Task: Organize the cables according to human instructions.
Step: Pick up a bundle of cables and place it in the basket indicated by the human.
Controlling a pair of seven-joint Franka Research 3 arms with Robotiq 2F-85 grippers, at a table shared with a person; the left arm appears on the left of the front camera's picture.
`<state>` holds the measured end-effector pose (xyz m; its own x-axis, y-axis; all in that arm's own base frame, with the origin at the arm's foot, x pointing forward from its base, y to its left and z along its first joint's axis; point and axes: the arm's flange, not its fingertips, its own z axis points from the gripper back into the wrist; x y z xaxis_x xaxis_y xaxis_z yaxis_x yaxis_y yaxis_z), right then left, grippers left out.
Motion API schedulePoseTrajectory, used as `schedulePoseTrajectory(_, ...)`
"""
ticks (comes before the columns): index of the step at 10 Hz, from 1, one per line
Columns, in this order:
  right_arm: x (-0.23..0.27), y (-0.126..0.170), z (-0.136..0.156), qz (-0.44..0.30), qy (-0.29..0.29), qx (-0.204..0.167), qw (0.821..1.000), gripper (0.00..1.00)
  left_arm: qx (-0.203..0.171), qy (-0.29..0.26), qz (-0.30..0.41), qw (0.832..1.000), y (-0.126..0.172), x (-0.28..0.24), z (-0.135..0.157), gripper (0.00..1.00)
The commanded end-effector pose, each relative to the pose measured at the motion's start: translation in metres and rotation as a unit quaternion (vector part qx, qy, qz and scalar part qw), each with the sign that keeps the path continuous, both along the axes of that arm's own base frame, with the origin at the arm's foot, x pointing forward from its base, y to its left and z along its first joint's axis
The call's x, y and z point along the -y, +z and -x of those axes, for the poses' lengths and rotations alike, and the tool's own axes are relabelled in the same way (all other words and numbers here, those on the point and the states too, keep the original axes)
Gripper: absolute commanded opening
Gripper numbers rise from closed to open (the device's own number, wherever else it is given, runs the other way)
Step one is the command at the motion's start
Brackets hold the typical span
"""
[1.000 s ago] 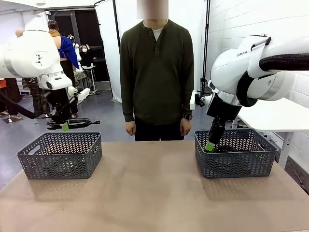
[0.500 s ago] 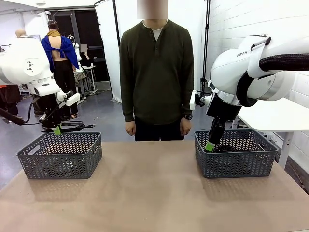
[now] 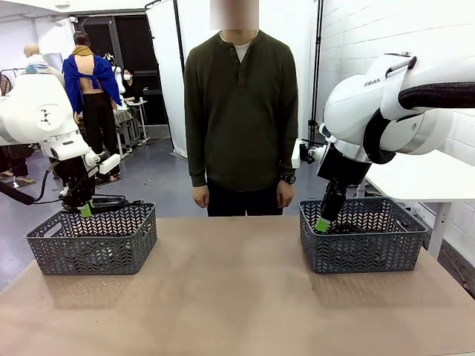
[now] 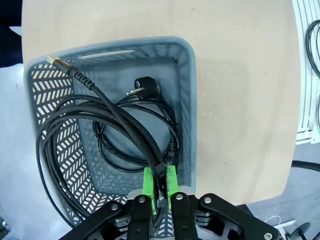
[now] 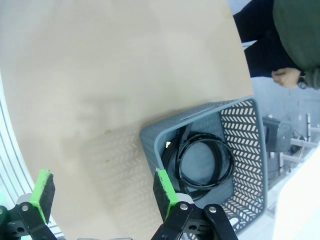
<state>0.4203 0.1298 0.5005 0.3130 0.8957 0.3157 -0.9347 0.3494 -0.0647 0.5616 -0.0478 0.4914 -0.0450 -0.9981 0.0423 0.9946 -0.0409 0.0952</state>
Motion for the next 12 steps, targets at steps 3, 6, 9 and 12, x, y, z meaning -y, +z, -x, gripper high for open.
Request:
schedulePoseTrajectory(3, -0.001, 0.000, -0.001, 0.004, -0.002, 0.001, 1.000, 1.00, 0.009, 0.007, -0.006, 1.000, -0.005, -0.007, -0.011, 0.00)
schedulePoseTrajectory(6, -0.001, 0.000, -0.001, 0.004, -0.002, 0.001, 1.000, 1.00, 0.015, 0.012, -0.006, 1.000, -0.005, -0.008, -0.016, 0.41)
schedulePoseTrajectory(9, -0.001, 0.000, -0.001, 0.004, -0.002, 0.001, 1.000, 1.00, 0.018, 0.015, -0.004, 1.000, -0.002, -0.007, -0.021, 0.98)
schedulePoseTrajectory(12, -0.001, 0.000, -0.001, 0.004, -0.002, 0.001, 1.000, 1.00, 0.009, 0.007, -0.010, 1.000, 0.010, 0.002, -0.021, 1.00)
